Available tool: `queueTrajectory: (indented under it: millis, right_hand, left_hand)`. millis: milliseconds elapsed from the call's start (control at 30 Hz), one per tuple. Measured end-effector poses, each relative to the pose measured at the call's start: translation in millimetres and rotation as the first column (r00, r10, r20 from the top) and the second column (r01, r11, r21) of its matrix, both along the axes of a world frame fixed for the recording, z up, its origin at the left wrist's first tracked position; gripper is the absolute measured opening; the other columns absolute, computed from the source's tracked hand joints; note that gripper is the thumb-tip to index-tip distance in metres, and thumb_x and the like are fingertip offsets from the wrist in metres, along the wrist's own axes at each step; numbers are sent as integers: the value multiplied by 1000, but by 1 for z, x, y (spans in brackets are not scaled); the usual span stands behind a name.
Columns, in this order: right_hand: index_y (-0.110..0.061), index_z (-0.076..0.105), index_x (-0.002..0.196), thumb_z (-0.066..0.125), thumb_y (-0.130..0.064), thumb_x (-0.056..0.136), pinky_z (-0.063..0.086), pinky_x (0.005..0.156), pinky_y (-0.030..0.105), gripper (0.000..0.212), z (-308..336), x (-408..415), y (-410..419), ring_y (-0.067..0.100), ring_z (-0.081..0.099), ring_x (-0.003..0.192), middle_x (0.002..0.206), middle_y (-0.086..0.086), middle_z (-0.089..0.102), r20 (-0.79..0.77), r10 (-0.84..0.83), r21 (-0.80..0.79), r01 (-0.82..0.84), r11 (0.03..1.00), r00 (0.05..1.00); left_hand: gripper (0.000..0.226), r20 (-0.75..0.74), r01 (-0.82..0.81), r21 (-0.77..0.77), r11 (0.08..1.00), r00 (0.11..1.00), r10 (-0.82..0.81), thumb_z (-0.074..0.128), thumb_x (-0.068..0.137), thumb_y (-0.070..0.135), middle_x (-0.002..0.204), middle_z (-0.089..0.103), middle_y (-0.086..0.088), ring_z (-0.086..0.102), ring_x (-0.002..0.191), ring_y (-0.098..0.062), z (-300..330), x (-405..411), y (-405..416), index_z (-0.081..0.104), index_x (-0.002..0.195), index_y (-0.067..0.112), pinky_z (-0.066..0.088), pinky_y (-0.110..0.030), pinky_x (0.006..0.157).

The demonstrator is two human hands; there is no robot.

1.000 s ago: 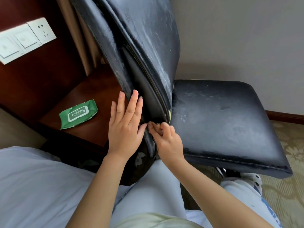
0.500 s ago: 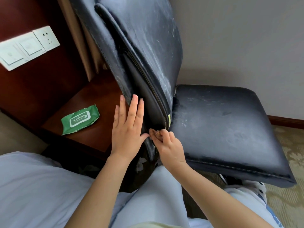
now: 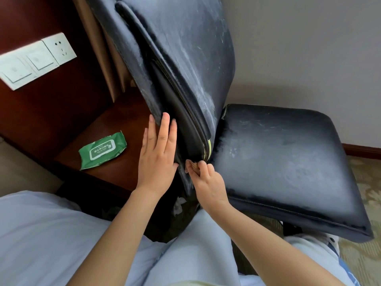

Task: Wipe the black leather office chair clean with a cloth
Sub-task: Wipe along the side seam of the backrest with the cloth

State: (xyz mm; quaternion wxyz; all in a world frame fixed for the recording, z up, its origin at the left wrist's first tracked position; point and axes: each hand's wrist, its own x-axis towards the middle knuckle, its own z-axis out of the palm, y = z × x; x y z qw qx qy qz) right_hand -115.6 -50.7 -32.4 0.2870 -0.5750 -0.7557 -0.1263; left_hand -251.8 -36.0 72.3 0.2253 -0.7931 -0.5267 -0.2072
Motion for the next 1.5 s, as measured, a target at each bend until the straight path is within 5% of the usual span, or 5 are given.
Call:
queueTrajectory:
  millis: [467,733,1000,1233,1500]
  right_hand:
    - [-27,46,134,77,-17,71,21,38,24,72,-1,-9,-8,20,46,54,84,6,49,-74,-115,-338,84,937,991]
    - [-35,15,146,46,-13,93,35,56,31,65,7,5,-2,26,49,92,112,9,40,58,-46,-550,71,832,997]
    - [-33,11,148,47,-10,91,34,55,32,72,-3,0,-4,26,49,91,117,9,39,72,-68,-595,97,798,995]
    - [-25,46,133,77,-14,65,2,42,20,75,-4,-7,-7,18,46,56,86,4,49,-6,-28,-404,24,914,1000]
    - [-33,15,146,45,-23,95,30,53,30,60,4,-4,4,19,38,75,111,5,40,38,-44,-549,57,834,998]
  left_hand:
    - [104,188,107,-48,993,978,-96,87,61,5,155,5,-11,5,142,-40,-21,5,8,24,144,5,27,-39,104]
    - [90,171,92,-99,991,982,-74,81,63,-4,156,10,-10,9,142,-41,-21,6,7,37,142,-2,44,-39,99]
    - [79,246,182,-82,980,956,-157,70,67,-16,156,11,-8,6,143,-39,-21,0,10,39,140,-6,3,-21,117]
    - [74,233,167,-65,984,961,-148,68,68,-14,155,13,-9,11,141,-42,-21,4,11,45,137,-4,23,-37,112]
    - [75,311,215,-107,971,935,-173,63,69,-17,157,18,-11,2,144,-42,-24,4,12,41,139,-3,6,-26,119]
